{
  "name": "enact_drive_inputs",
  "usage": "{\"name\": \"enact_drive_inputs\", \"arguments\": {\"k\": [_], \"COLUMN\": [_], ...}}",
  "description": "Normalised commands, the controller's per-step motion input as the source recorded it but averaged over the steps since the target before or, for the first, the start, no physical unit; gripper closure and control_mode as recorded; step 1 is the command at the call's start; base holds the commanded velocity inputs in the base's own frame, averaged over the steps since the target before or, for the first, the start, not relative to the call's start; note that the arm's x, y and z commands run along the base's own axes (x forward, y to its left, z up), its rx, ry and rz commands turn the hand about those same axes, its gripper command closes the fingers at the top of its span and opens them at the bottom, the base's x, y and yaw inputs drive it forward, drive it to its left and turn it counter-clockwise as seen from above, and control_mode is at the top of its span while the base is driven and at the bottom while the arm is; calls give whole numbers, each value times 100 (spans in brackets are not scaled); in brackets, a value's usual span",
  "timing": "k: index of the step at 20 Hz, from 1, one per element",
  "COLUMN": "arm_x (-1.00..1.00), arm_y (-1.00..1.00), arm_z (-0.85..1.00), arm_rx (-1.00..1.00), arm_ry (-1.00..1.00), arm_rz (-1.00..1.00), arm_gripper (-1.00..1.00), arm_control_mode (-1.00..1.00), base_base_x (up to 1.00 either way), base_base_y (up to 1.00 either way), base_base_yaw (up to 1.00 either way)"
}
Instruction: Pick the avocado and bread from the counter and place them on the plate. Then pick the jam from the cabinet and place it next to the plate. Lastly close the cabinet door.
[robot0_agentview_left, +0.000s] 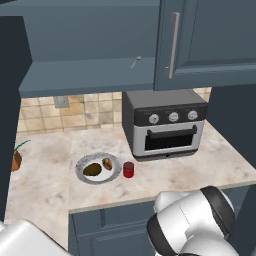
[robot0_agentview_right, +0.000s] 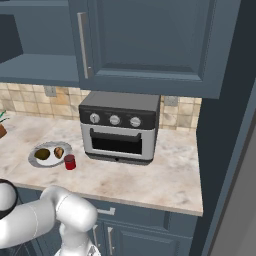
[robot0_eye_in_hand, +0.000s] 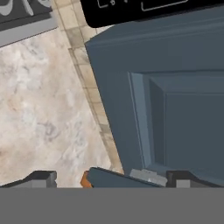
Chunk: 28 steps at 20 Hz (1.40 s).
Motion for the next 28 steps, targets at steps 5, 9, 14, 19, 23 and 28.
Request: {"name": "enact_drive_inputs", "arguments": {"k": [5, 9, 14, 19, 23, 28], "arm_x": [-11, 2, 12, 1, -1, -4], "arm_y": [12, 20, 30, 26, 19, 13], "arm_z": [27, 16, 15, 19, 15, 1], "arm_rx": [0, 0, 0, 0, 0, 0], "arm_ry": [0, -3, -9, -1, 0, 0], "arm_rz": [-12, -23, -24, -23, -22, -22], "arm_gripper": [-100, -100, -100, -100, -100, -100], "arm_control_mode": [-100, -100, -100, -100, -100, -100], "base_base_x": [0, 0, 0, 0, 0, 0], "base_base_y": [0, 0, 0, 0, 0, 0], "base_base_yaw": [0, 0, 0, 0, 0, 0]}}
